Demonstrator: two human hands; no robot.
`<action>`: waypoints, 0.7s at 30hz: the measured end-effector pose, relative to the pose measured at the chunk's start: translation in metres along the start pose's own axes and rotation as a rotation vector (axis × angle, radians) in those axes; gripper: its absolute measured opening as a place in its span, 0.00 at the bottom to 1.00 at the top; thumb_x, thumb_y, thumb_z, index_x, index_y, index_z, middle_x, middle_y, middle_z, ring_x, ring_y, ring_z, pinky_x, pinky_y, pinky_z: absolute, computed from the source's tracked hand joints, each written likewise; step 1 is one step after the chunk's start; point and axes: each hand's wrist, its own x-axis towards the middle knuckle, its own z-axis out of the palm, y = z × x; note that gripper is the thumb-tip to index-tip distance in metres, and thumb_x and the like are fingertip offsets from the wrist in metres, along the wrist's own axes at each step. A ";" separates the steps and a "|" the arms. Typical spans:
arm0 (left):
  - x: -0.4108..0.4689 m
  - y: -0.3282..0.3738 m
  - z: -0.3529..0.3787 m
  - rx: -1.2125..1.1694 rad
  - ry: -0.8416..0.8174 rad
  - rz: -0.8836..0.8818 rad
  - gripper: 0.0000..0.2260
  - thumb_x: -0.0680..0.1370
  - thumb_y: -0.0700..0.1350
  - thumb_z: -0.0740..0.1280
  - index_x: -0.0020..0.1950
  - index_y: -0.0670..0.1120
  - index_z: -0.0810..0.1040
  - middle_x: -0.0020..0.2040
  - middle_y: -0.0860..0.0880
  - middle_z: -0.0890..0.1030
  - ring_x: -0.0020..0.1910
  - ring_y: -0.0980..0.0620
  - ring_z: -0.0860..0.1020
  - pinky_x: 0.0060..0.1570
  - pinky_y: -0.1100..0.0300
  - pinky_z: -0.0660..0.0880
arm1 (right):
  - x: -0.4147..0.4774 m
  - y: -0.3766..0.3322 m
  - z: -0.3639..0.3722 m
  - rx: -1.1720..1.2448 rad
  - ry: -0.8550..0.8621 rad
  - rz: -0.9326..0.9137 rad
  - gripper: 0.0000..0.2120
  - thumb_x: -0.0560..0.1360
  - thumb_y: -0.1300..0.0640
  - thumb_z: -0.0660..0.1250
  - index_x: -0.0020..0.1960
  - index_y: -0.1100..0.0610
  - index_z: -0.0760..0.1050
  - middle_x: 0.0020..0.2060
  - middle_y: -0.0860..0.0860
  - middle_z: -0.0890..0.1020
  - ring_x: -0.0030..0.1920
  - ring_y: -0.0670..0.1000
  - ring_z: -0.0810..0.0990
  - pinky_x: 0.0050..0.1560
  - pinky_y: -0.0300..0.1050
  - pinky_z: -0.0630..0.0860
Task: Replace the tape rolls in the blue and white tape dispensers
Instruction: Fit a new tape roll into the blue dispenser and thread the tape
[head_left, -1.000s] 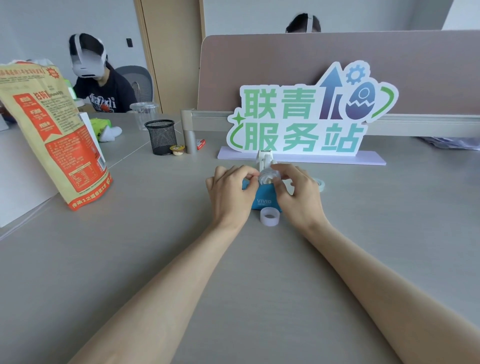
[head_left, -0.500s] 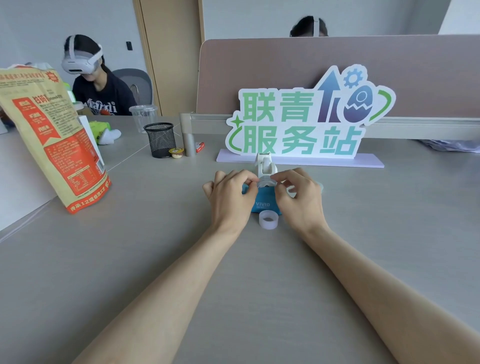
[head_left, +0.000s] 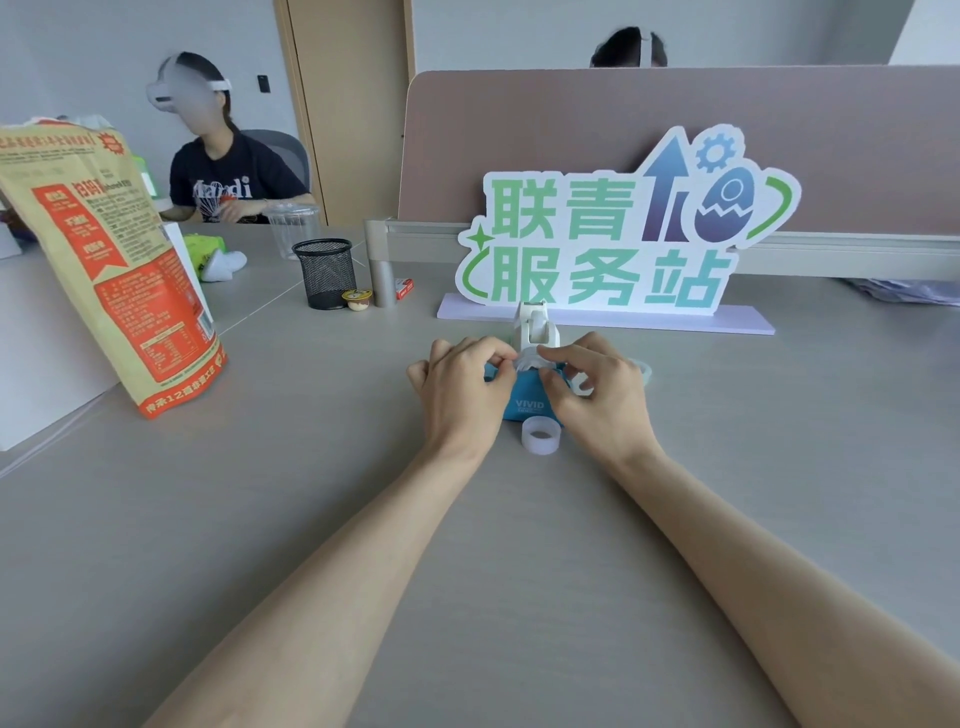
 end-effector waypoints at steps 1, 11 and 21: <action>0.000 0.000 0.000 -0.012 -0.002 -0.005 0.04 0.74 0.46 0.66 0.43 0.54 0.80 0.41 0.57 0.81 0.46 0.54 0.70 0.44 0.56 0.55 | 0.000 -0.001 0.000 -0.002 -0.010 0.001 0.12 0.71 0.63 0.67 0.53 0.55 0.83 0.41 0.48 0.76 0.41 0.50 0.77 0.40 0.41 0.73; 0.004 0.000 -0.007 -0.332 -0.030 -0.215 0.08 0.74 0.44 0.66 0.51 0.53 0.74 0.37 0.61 0.78 0.54 0.52 0.73 0.57 0.54 0.63 | -0.001 -0.001 0.004 -0.058 -0.074 -0.048 0.17 0.70 0.56 0.66 0.58 0.55 0.77 0.55 0.49 0.75 0.53 0.50 0.75 0.51 0.41 0.72; 0.011 -0.009 -0.009 -0.745 0.047 -0.495 0.11 0.73 0.40 0.68 0.54 0.49 0.73 0.43 0.52 0.82 0.38 0.57 0.77 0.38 0.68 0.72 | -0.001 0.000 0.003 -0.011 -0.194 0.028 0.25 0.69 0.55 0.67 0.67 0.52 0.72 0.61 0.47 0.73 0.58 0.48 0.74 0.55 0.39 0.68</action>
